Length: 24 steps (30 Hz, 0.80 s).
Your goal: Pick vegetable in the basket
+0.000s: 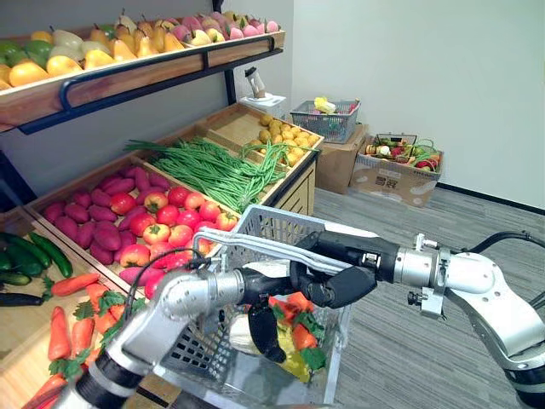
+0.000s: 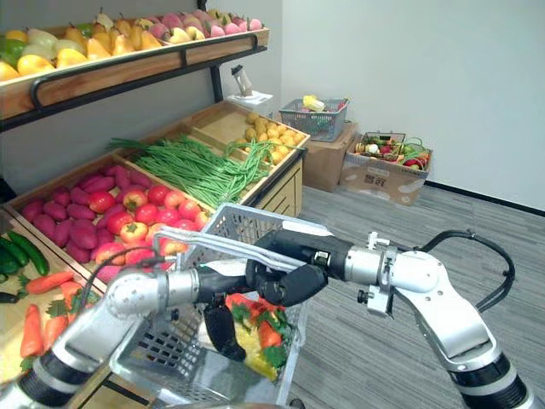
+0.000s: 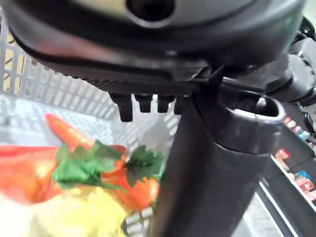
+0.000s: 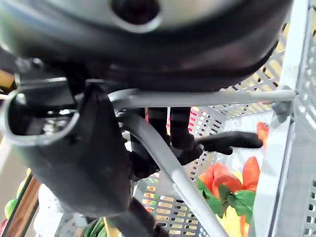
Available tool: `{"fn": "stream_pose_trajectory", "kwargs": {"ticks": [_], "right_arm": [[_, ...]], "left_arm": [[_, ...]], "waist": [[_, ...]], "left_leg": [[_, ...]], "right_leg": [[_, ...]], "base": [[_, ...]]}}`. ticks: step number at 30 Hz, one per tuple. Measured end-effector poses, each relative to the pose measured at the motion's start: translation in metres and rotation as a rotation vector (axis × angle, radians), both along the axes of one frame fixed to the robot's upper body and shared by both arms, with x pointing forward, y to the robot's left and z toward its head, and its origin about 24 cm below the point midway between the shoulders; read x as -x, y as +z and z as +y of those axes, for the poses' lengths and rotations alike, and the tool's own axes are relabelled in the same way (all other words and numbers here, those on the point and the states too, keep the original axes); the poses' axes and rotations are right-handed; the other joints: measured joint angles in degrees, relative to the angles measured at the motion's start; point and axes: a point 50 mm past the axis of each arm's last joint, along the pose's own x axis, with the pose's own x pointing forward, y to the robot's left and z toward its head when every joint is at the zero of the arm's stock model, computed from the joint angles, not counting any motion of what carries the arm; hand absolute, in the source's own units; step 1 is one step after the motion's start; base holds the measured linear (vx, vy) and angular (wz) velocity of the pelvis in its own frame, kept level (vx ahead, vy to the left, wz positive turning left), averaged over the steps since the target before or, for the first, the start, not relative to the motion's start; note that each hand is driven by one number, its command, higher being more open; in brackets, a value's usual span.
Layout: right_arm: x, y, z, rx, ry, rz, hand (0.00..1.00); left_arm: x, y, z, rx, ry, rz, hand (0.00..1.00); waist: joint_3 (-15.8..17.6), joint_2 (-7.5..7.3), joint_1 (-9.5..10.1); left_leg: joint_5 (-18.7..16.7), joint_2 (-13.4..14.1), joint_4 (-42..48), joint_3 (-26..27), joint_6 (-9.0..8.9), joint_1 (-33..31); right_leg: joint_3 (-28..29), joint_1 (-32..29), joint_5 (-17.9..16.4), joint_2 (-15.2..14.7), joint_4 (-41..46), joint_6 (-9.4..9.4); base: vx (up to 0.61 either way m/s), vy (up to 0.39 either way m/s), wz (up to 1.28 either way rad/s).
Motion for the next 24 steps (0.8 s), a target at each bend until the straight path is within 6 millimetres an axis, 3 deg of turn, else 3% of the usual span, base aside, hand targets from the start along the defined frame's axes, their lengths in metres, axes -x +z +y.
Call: {"fn": "stream_pose_trajectory", "kwargs": {"ticks": [4,9,17,21,24], "right_arm": [[-0.002,-0.006,-0.001,-0.011,-0.029,0.043,0.00],[-0.011,-0.027,-0.009,0.000,-0.110,0.152,0.00],[-0.018,-0.037,-0.020,-0.044,-0.185,0.211,0.00],[-0.028,-0.054,-0.034,-0.111,-0.301,0.270,0.00],[-0.032,-0.055,-0.043,-0.121,-0.386,0.246,0.00]], "left_arm": [[0.002,0.004,0.000,-0.053,-0.034,0.133,1.00],[0.009,0.012,-0.008,-0.075,-0.138,0.242,1.00],[0.007,0.021,-0.002,-0.009,-0.084,0.247,1.00],[-0.010,0.069,0.018,0.240,0.062,0.028,1.00],[-0.017,0.098,0.036,0.352,0.179,-0.159,1.00]], "waist": [[-0.95,0.46,-0.06],[-1.39,0.30,0.07],[-1.34,0.23,0.30],[-0.90,-0.39,0.42],[-0.83,-0.31,0.79]], "left_leg": [[0.12,0.09,-0.04,-0.18,-0.18,-0.10],[0.24,0.25,-0.04,-0.34,-0.39,-0.19],[0.25,0.34,-0.04,-0.86,-0.42,-0.22],[0.42,0.35,0.00,-2.11,-0.45,-0.87],[0.49,0.35,-0.01,-2.74,-0.39,-1.09]], "right_leg": [[-1.58,-0.05,-0.07,-0.28,0.00,-0.09],[-4.13,-0.07,-0.09,-0.71,0.01,-0.13],[-5.74,0.14,-0.25,-1.01,0.02,-0.27],[-7.07,0.18,-0.29,-1.37,0.04,-0.33],[-7.70,0.28,-0.38,-1.48,0.04,-0.43]], "base": [[-0.04,0.031,0.04],[-0.04,0.035,0.01],[-0.04,0.062,0.04],[-0.04,0.034,0.12],[-0.03,0.037,0.14]]}}
